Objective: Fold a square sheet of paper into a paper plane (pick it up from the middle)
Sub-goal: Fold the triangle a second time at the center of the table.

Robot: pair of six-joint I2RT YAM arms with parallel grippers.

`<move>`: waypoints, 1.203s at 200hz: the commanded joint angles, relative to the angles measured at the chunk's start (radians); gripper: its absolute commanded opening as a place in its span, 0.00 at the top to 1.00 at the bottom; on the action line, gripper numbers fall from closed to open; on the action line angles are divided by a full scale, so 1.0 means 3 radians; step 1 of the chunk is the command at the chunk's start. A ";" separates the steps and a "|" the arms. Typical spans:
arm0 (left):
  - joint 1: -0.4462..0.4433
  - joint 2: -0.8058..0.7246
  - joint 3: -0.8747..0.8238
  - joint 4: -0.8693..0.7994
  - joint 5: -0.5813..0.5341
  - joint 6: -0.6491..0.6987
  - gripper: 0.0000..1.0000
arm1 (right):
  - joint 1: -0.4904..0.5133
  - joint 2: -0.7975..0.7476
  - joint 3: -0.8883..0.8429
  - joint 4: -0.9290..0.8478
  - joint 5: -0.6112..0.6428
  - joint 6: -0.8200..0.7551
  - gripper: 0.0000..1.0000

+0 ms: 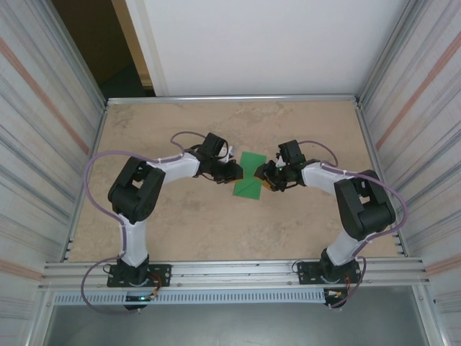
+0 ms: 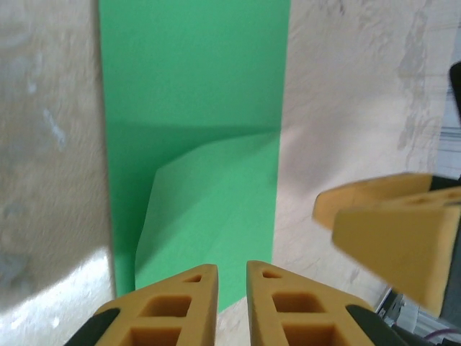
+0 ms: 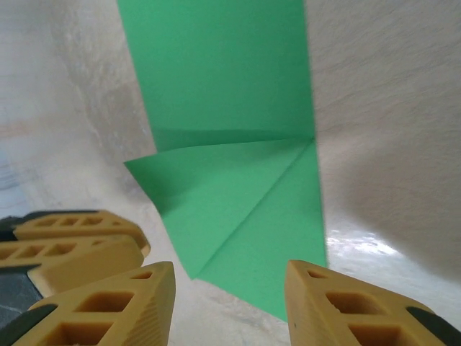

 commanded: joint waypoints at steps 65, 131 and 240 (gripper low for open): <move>0.0090 0.0363 0.0109 -0.0101 -0.0183 -0.0209 0.81 | 0.0061 0.0267 0.0046 0.0280 -0.0024 0.0306 0.58; 0.0126 0.0303 -0.0049 -0.0082 -0.0198 -0.0411 0.82 | 0.0057 0.0492 0.0199 0.0298 -0.0019 0.0332 0.65; 0.0131 0.0326 -0.0059 -0.0078 -0.0147 -0.0410 0.82 | 0.0021 0.0639 0.0231 0.0551 -0.0070 0.0338 0.78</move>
